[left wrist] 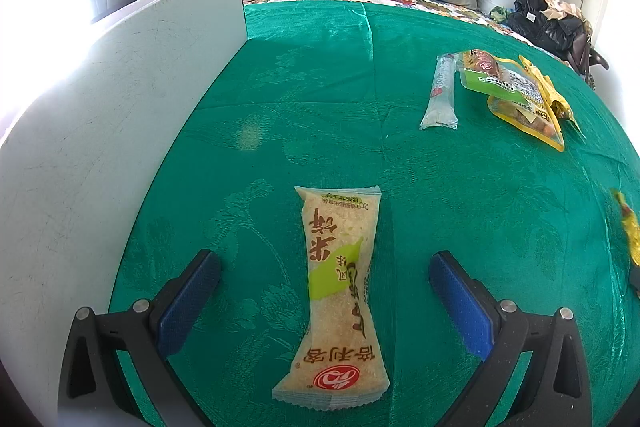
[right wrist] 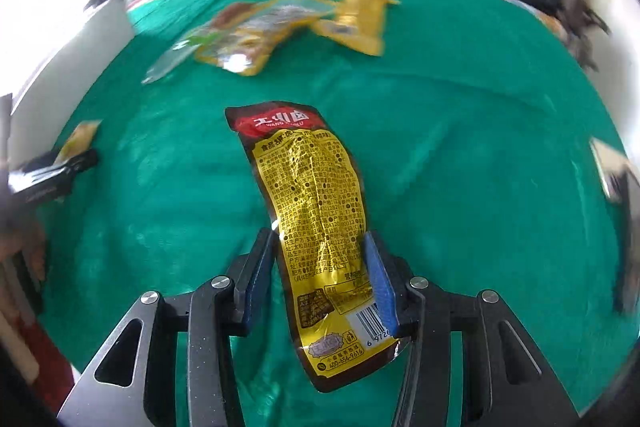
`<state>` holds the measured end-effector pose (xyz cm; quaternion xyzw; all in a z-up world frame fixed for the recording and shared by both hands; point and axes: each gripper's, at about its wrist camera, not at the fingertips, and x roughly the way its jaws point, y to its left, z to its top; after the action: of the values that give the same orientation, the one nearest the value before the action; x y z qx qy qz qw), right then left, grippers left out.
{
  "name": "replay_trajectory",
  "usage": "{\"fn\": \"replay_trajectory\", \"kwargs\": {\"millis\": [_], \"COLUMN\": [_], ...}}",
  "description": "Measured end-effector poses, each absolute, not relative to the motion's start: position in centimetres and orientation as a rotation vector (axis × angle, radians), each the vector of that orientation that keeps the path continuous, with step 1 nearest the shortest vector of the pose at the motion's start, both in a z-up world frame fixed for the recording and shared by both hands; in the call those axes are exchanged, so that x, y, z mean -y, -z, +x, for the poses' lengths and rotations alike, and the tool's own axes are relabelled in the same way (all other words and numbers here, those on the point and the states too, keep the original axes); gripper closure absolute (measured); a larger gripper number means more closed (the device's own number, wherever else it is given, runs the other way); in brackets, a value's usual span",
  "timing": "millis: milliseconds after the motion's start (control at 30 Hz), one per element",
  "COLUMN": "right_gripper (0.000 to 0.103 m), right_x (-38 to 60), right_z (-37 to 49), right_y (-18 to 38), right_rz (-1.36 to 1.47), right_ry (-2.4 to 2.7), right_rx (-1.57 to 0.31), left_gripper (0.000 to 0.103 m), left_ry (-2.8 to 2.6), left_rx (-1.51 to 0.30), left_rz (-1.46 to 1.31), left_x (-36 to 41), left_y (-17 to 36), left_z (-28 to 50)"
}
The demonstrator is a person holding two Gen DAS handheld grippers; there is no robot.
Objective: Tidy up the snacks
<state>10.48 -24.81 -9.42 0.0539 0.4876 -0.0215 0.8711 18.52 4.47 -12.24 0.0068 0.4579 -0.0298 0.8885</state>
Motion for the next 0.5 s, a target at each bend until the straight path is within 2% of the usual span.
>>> {"fn": "replay_trajectory", "kwargs": {"millis": [100,133,167,333,500], "right_gripper": [0.051,0.043,0.031,0.011,0.007], "right_x": [24.4,23.9,23.4,24.0,23.9], "right_z": [9.6,9.8,10.2,10.2,11.0], "right_y": [9.4,9.5,9.9,10.9,11.2], "right_rz": [0.086,0.053,0.023,-0.008,-0.007], "right_ry": [0.048,0.029,0.013,0.008,0.014], "right_rx": [-0.992,-0.987,-0.987,-0.929,-0.918], "left_gripper": [0.0,0.0,0.0,0.0,0.0], "left_ry": [0.063,0.062,0.062,0.062,0.062], "left_rx": [-0.951,-0.951,-0.951,-0.951,-0.951], "left_rz": [0.013,0.014,0.014,0.014,0.014], "left_x": [-4.4,-4.4,-4.5,-4.5,-4.5], "left_y": [12.3,12.3,12.3,12.3,12.3], "left_z": [18.5,18.5,18.5,18.5,18.5]}}
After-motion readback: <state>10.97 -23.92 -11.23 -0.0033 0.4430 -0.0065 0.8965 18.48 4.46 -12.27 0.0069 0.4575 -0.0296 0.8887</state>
